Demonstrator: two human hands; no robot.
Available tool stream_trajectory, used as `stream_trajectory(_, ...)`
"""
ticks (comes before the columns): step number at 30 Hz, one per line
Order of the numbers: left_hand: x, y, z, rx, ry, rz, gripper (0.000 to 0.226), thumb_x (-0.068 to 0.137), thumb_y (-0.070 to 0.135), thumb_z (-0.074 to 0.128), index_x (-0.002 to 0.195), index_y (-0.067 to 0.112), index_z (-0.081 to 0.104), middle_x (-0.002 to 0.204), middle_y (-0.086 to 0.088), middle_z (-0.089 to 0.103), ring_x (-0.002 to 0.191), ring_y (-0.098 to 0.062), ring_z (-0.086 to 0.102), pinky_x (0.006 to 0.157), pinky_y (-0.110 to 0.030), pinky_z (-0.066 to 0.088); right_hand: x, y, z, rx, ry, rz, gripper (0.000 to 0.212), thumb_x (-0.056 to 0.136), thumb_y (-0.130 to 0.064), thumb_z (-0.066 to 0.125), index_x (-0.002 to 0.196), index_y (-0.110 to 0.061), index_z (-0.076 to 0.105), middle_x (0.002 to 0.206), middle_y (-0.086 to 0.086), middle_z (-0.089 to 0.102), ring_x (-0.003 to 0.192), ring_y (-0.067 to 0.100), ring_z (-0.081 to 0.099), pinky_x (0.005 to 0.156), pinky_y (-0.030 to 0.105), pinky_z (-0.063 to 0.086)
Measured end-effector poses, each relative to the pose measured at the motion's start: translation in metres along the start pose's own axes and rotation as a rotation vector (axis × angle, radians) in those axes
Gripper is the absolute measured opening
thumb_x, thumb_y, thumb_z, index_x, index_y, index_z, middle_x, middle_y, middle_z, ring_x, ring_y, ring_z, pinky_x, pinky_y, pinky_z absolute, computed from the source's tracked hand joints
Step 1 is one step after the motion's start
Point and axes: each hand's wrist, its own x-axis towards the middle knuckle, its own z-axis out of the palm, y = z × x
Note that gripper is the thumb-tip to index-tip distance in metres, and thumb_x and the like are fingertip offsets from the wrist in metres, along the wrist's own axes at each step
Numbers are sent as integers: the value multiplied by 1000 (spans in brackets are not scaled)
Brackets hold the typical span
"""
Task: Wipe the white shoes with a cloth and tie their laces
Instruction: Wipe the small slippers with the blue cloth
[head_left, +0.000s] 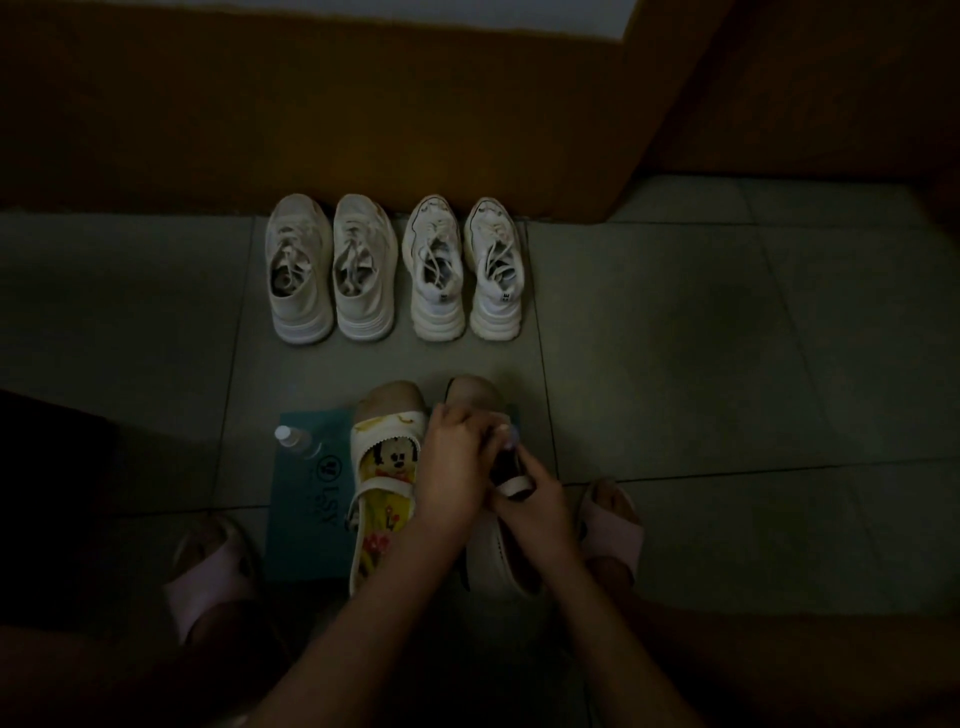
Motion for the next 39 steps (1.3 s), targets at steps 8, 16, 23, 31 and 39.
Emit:
stream_trajectory(8, 50, -19, -7, -188, 147, -162, 14, 91, 19, 58, 88, 14, 70, 91, -1, 63, 85, -12, 54, 73, -20, 40, 1, 3, 0, 4, 20, 44, 67, 76, -14, 76, 136, -21, 47, 124, -11, 54, 105, -3, 48, 67, -5, 39)
stream_trajectory(16, 32, -29, 3, -279, 197, -261, 19, 89, 28, 60, 99, 16, 70, 96, -2, 64, 92, -18, 57, 81, -31, 47, 4, 5, 0, 11, 39, 46, 66, 74, -15, 78, 133, -22, 51, 117, -14, 55, 97, -9, 51, 69, -3, 40)
stream_trajectory(23, -14, -26, 6, -281, 238, -302, 16, 88, 22, 61, 95, 11, 71, 91, -3, 65, 85, -14, 58, 77, -25, 48, 5, 7, 0, 35, 27, 33, 62, 75, -12, 77, 131, -24, 52, 109, -19, 59, 89, -19, 52, 70, -1, 42)
stream_trajectory(31, -33, -22, 10, -361, 213, -415, 15, 89, 27, 60, 98, 18, 68, 99, 0, 65, 92, -11, 60, 83, -29, 51, 7, 10, -5, 36, -39, 47, 63, 76, -16, 75, 133, -26, 50, 125, -12, 60, 111, -1, 56, 84, 10, 46)
stream_trajectory(39, -4, -14, 6, -379, 261, -372, 10, 88, 23, 61, 90, 16, 68, 89, 0, 62, 84, -13, 58, 71, -15, 42, 6, 12, -7, 46, -54, 71, 50, 78, -25, 74, 123, -38, 56, 115, -18, 64, 106, -2, 60, 94, 26, 49)
